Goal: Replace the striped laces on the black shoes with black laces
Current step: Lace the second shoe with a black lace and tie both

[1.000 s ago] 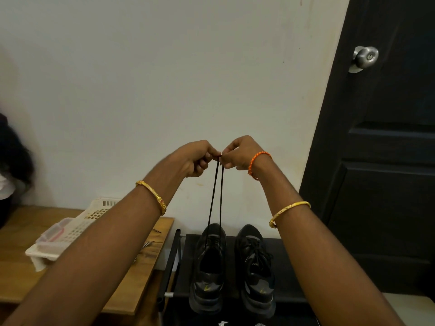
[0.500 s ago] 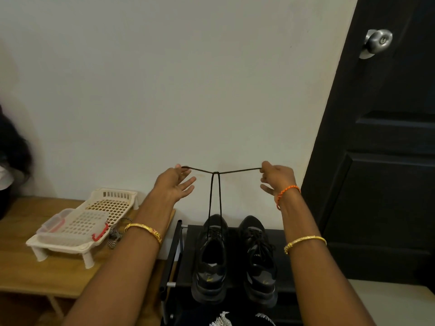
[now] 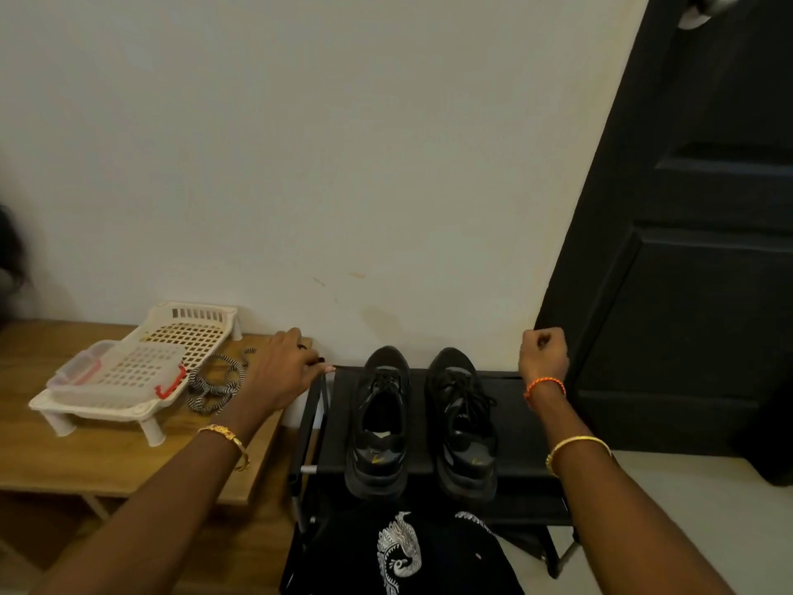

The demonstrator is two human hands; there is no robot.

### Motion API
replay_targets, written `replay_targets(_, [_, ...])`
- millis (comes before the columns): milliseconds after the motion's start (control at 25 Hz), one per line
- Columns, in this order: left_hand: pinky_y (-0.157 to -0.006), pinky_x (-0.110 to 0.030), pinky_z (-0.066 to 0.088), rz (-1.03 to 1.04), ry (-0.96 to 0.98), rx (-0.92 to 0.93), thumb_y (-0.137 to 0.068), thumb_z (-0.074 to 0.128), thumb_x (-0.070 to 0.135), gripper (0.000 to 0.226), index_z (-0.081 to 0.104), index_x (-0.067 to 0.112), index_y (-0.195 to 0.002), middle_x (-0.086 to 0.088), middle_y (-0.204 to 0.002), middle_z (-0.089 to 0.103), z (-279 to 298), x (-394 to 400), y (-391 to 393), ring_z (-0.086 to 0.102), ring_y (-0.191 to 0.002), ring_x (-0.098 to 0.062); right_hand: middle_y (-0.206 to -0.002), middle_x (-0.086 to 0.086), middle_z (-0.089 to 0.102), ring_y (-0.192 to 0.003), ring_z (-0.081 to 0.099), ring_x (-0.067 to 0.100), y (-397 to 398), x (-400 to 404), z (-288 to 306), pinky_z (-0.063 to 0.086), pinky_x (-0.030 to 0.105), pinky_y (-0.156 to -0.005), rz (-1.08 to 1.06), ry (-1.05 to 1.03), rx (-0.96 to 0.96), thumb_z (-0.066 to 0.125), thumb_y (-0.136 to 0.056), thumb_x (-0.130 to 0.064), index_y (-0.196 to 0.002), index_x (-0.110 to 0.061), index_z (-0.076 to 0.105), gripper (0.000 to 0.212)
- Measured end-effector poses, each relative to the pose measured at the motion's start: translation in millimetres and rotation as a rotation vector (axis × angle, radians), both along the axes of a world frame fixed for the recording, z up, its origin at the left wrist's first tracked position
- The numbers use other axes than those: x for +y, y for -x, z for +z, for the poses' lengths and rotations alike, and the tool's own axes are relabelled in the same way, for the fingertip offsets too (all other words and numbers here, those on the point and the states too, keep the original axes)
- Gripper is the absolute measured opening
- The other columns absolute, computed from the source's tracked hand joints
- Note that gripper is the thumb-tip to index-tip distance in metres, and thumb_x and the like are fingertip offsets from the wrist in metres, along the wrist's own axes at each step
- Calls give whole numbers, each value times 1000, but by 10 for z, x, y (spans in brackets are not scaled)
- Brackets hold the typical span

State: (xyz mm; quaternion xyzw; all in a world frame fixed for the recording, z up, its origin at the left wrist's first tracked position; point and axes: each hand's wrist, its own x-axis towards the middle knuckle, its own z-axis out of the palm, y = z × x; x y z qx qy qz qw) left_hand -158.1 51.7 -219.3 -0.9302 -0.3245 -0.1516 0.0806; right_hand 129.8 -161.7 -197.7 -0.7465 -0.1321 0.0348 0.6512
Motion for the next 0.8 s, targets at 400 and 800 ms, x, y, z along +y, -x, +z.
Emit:
replay_targets(400, [-108,-55,23,479,241,220,-89,54,36,37,60,22,-122,-18,-146,27,-422,20,71,22,-136,-38,-97,23,60,-88,57,36,-264,-257,-660,43,37,-70,100,813,-536,51,-92,-8,-100,1,51,11])
replay_targets(800, [-97,-42,39,121,686,-248,-102,35,25,35,55,5,-121,-17,-119,50,-721,-620,-847,47,-113,-31,-122,10,59,-117,53,27,996,720,-762,37,45,-104,753,675,-311,60,-90,-27,-123,-18,62,35])
